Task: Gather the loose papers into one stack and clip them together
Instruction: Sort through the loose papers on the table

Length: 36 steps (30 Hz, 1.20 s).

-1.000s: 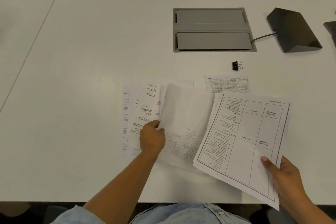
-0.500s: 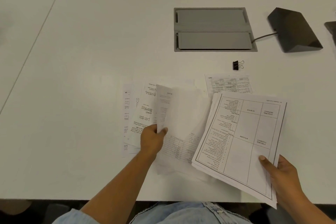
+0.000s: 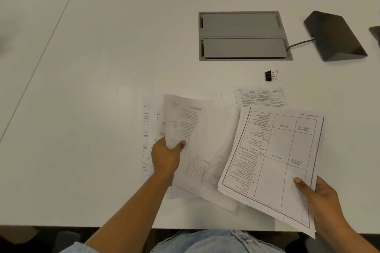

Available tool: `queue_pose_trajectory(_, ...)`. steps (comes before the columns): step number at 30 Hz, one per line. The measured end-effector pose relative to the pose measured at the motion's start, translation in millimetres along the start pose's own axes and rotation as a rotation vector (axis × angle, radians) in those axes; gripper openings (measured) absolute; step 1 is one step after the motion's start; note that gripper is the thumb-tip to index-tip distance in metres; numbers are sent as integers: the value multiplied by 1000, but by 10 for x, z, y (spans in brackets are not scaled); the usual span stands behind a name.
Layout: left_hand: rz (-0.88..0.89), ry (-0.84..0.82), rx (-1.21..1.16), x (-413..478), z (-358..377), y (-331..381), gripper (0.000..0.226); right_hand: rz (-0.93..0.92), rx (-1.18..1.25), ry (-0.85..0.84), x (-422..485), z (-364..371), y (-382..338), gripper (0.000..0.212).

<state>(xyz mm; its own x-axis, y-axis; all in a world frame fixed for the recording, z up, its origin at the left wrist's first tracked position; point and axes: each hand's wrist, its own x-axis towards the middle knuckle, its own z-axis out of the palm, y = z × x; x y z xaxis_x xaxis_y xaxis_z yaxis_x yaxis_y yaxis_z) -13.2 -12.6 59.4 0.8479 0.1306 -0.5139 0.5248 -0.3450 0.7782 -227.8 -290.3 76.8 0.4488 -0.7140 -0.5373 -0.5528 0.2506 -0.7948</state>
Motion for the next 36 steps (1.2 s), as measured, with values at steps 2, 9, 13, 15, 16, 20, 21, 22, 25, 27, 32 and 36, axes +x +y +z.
queue_pose_trajectory(2, 24, -24, -18, 10, -72, 4, 31, -14, -10, -15, 22, 13, 7, 18)
queue_pose_trajectory(9, 185, 48, 168, 65, -559, -216, 26, 5, 0, -37, 64, 121, 39, 35)
queue_pose_trajectory(13, 88, 66, 180, 115, -634, -322, 35, -10, -39, -65, 86, 194, 45, 34)
queue_pose_trajectory(15, 57, 38, 187, 138, -572, -362, 39, -12, -53, -76, 83, 230, 41, 34)
queue_pose_trajectory(16, 50, 32, 176, 148, -534, -375, 37, -10, -59, -81, 84, 243, 44, 34)
queue_pose_trajectory(20, 76, -20, 174, 165, -376, -369, 31, -8, -89, -95, 89, 270, 35, 36)
queue_pose_trajectory(21, 104, -45, 180, 163, -337, -349, 29, -8, -93, -98, 93, 280, 36, 37)
queue_pose_trajectory(22, 139, -72, 188, 145, -301, -309, 28, -7, -99, -99, 99, 290, 43, 38)
queue_pose_trajectory(25, 204, -111, 175, 105, -217, -206, 33, 11, -145, -134, 116, 334, 81, 40)
queue_pose_trajectory(27, 248, -63, 184, 90, -250, -153, 32, 58, -199, -182, 127, 385, 144, 43)
queue_pose_trajectory(32, 394, 98, 331, 73, -637, -36, 24, 133, -315, -224, 156, 491, 245, 44)
queue_pose_trajectory(36, 349, 172, 323, 119, -981, -44, 30, 149, -371, -219, 172, 512, 216, 42)
